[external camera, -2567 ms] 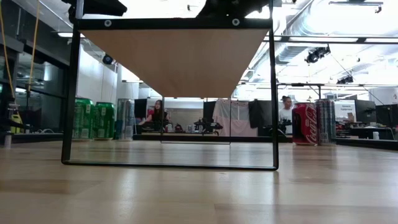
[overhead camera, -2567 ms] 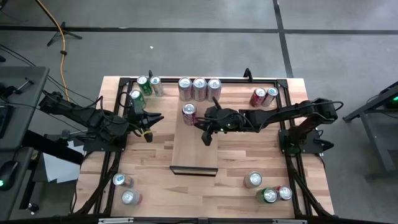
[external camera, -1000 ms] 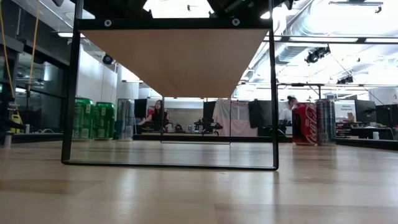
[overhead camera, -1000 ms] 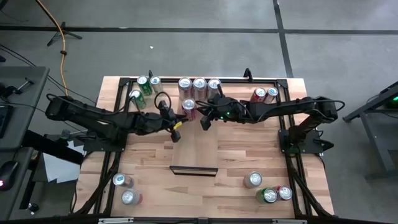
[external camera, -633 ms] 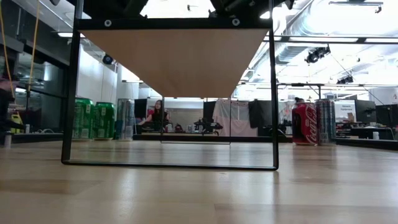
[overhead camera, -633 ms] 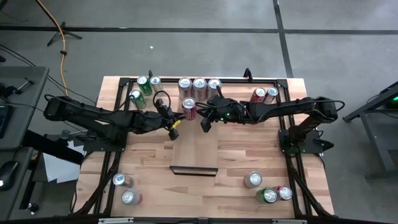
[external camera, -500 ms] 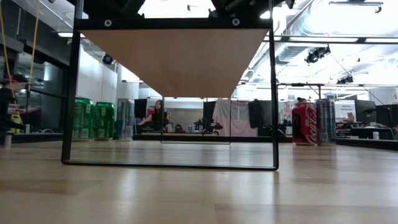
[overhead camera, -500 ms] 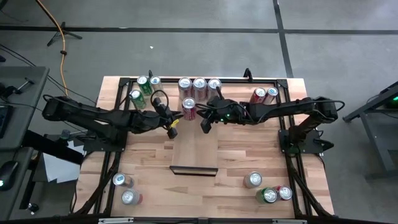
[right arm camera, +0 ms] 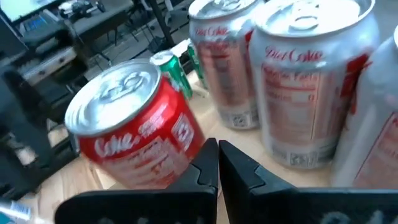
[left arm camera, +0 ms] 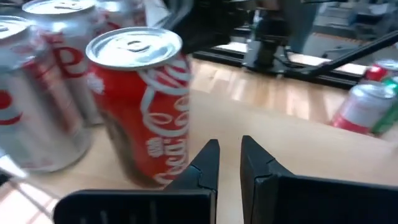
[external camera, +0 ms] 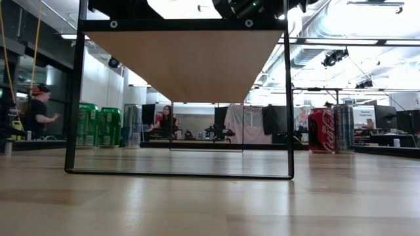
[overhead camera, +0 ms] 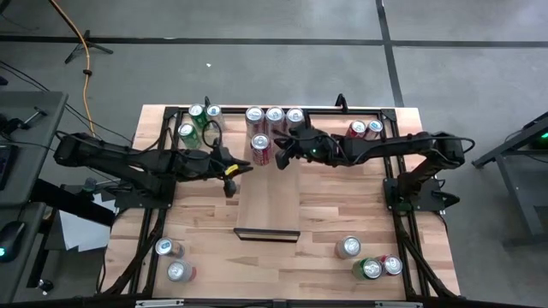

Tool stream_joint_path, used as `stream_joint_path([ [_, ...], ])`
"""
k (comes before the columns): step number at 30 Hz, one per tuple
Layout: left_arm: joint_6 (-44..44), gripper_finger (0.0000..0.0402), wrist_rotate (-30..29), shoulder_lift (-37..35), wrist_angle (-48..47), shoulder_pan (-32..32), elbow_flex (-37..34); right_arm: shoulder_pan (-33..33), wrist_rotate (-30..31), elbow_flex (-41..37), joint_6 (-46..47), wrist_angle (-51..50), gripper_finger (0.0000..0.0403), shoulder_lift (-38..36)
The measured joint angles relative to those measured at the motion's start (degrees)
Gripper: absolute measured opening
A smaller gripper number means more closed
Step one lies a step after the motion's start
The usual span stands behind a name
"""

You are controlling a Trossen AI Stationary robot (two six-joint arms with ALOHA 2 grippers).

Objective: Place canned beverage on shelf
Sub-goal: Put the bottom right red soda can on the shelf

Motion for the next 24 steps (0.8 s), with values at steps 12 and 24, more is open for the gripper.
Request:
stream_joint_path([
  [12, 0.0, 0.0, 0.42, 5.11, 4.08, 3.11, 0.0, -1.19, -3.47, 0.0, 0.02, 3.48, 0.0, 1.84],
  [24, 1.99, 0.0, -0.1, 5.41, 3.66, 4.99, 0.0, -0.34, -3.64, 0.0, -0.07, 4.35, 0.0, 2.18],
])
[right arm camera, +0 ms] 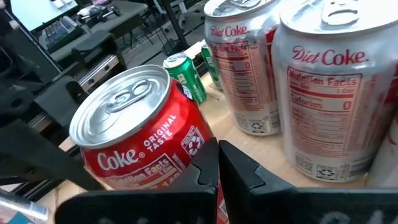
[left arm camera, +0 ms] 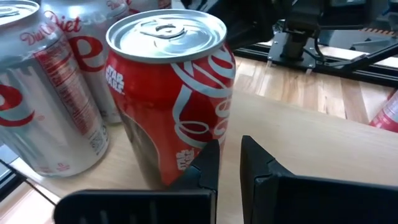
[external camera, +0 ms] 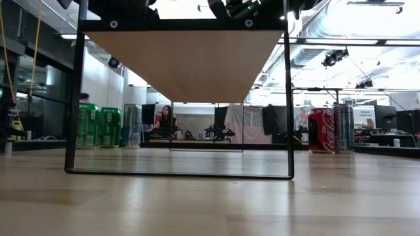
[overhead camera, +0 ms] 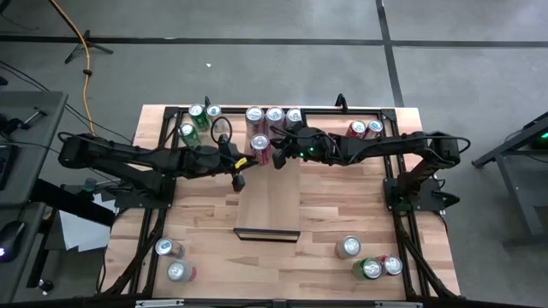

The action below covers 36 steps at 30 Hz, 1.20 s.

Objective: Place canned beverage on shelf
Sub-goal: Put the bottom right red soda can on the shelf

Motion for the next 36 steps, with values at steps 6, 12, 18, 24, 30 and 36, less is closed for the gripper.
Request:
stream_joint_path([
  [6, 0.09, 0.0, 0.29, -0.02, -0.18, 1.47, 0.0, 0.31, 0.71, 0.0, 0.55, -0.18, 0.0, -0.02],
  [12, 2.17, 0.0, 0.19, -0.45, -2.16, 1.63, 0.0, 0.65, 0.17, 0.0, 1.4, -0.42, 0.0, -0.02],
  [18, 2.53, 0.0, -0.44, -2.3, -5.73, 1.68, 0.0, 1.97, -0.24, 0.0, 1.4, -0.95, 0.0, -0.06],
  [24, 2.71, 0.0, -2.29, -3.86, -6.44, 2.65, -0.02, 3.04, -0.73, 0.0, 1.4, -1.42, 0.0, -0.04],
  [30, 2.93, 0.0, -1.39, -3.93, -6.12, 3.85, -0.02, 3.26, -0.18, 0.0, 1.2, -2.07, 0.0, -0.04],
  [36, 0.74, 0.0, 0.19, -9.41, -13.24, 2.84, 0.0, 3.69, 0.03, 0.0, -0.33, -6.58, 0.0, -1.07],
])
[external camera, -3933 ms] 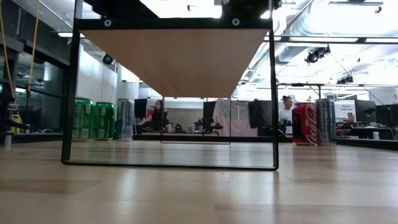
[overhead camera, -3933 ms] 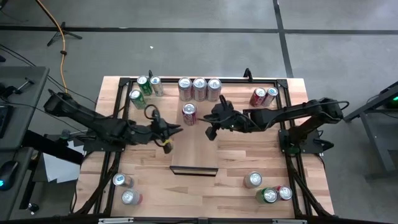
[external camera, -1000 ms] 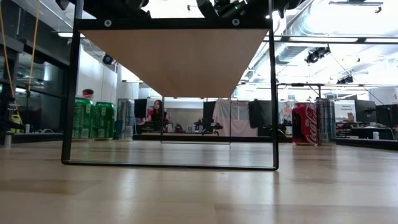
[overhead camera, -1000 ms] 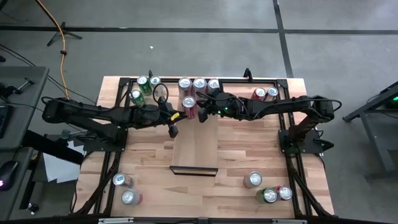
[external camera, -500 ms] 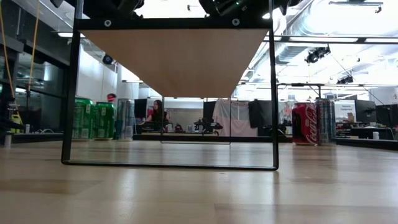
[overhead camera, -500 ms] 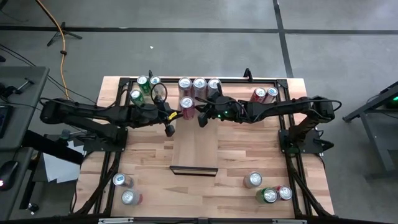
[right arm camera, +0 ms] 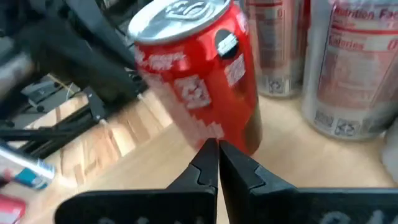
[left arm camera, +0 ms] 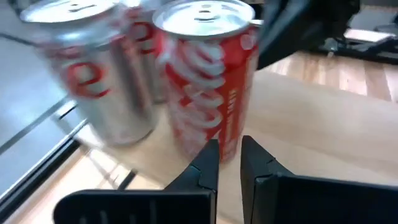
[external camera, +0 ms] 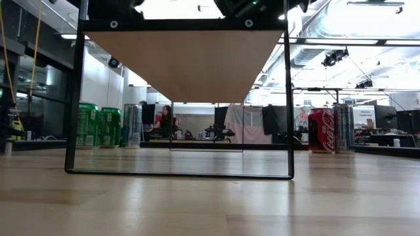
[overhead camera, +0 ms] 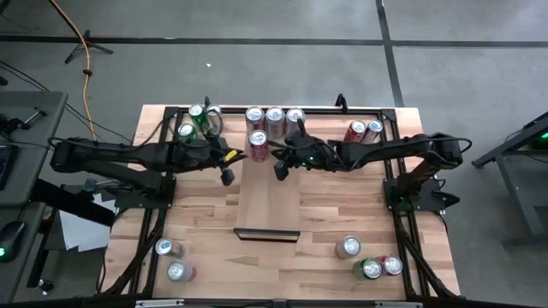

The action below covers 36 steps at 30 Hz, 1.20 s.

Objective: Place canned beverage on shelf
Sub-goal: Put the bottom right red soda can on the shelf

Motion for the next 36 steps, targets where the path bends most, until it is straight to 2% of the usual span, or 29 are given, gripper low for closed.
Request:
stream_joint_path([
  [6, -3.39, 0.0, -1.26, -12.66, -6.47, -0.83, 0.02, 0.99, -1.96, 0.0, 0.2, -0.7, 0.0, -0.17],
  [11, -4.31, 0.0, -5.47, -20.9, -4.85, -1.2, 0.02, 0.5, -1.74, 0.04, -0.36, 2.59, 0.0, 0.9],
  [16, -4.22, 0.0, -7.35, -25.3, -1.59, -1.2, 0.02, -0.38, -1.76, 0.04, -1.62, 3.61, 0.0, 1.8],
  [23, -4.21, 0.0, -7.55, -26.36, -1.63, -1.18, 0.04, -1.19, -2.19, 0.0, -1.76, 6.45, 0.0, 3.29],
  [36, -4.26, 0.0, -7.55, -23.69, -1.58, -1.19, 0.02, -2.29, -1.7, -0.02, -1.57, 10.99, 0.0, 5.7],
])
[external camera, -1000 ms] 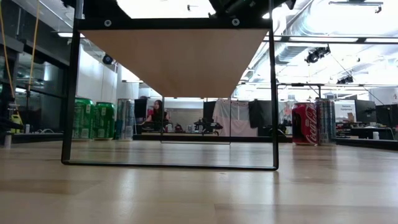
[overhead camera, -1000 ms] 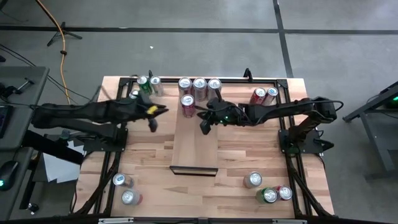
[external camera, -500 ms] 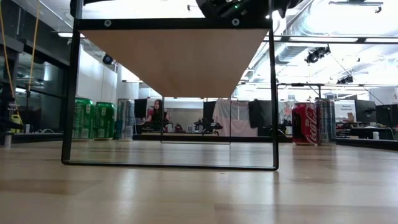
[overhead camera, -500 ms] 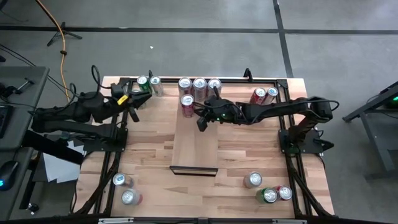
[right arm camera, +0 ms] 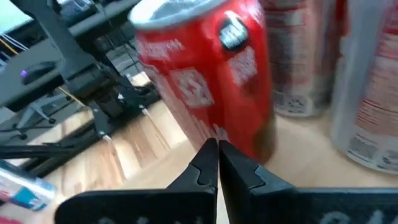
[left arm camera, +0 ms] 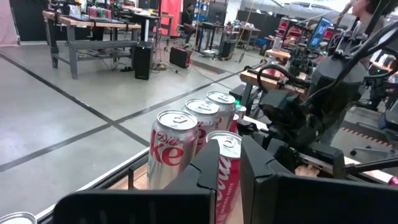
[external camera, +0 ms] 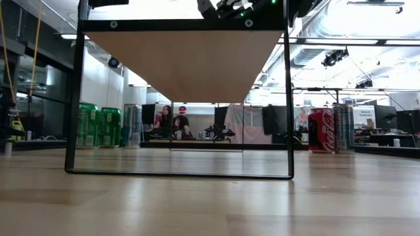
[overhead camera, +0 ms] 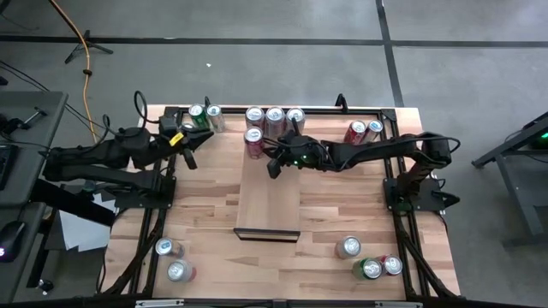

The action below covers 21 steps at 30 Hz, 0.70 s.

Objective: Place canned beverage on shelf
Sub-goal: Put the bottom right red soda can on the shelf, then put the top red soda can on the shelf

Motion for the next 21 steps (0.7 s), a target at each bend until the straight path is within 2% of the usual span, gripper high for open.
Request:
stream_joint_path([
  [2, 0.0, 0.0, 0.0, 0.25, 0.0, 0.0, 0.0, -0.3, -0.02, 0.07, 0.04, 2.38, 0.0, 0.63],
  [12, 0.02, 0.0, -0.02, 0.47, 0.02, -0.01, -0.02, -0.76, 1.39, 0.04, -0.38, 2.07, 0.0, 0.69],
  [16, 0.04, 0.0, 0.6, 0.43, -0.54, 0.01, -0.02, -0.26, -2.66, 0.02, -4.21, -4.65, 0.0, -2.17],
  [21, 0.07, 0.0, 3.01, -0.12, -0.64, 0.01, -0.02, 2.37, -4.15, 0.02, -10.41, -19.17, 0.0, -11.87],
])
